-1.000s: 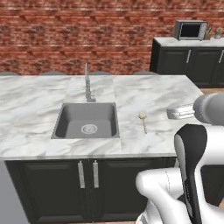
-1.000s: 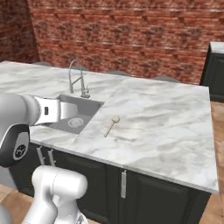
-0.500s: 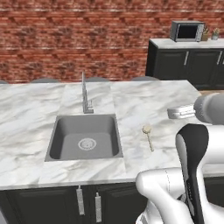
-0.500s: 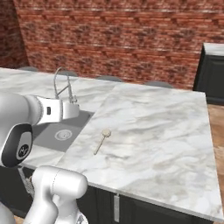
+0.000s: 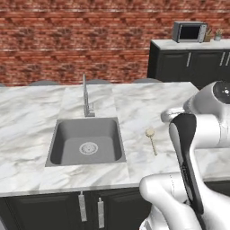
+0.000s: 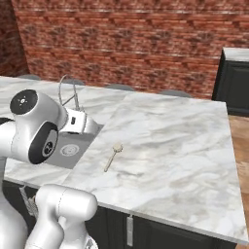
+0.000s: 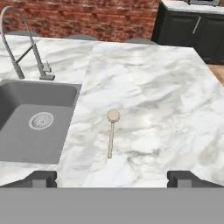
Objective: Grab the spray bottle from the cabinet, then place it next to the cutting board for sanitizing. Then grab the dish brush from the countertop next to the sink and place it next to the cutting board.
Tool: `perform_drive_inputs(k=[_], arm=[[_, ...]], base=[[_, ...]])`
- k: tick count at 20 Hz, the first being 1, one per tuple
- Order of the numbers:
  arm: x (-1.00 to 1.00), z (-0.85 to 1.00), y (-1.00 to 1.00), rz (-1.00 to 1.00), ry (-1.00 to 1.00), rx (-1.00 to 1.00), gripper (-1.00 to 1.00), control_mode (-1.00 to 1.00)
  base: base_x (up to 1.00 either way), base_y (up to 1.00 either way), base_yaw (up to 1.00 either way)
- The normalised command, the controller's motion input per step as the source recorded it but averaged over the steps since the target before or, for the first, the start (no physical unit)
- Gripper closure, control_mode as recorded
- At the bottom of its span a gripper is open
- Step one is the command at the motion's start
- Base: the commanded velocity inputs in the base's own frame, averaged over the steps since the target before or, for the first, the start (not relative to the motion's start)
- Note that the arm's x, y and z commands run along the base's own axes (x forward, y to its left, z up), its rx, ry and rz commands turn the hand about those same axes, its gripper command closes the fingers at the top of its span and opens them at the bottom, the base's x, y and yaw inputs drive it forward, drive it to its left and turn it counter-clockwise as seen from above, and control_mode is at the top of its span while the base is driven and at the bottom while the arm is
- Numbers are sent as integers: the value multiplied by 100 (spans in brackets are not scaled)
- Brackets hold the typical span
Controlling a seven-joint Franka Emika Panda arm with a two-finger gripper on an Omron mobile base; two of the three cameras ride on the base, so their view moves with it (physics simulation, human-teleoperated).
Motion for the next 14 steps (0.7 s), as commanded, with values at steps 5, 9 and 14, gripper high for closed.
perform_drive_inputs(k=[5,9,14], arm=[[47,-90,-3,0,39,7,-100,-100],[54,-78,0,0,24,0,-100,-100],[43,-77,-2,-1,17,0,-100,-100]], base=[[0,0,0],[0,0,0],[0,0,0]])
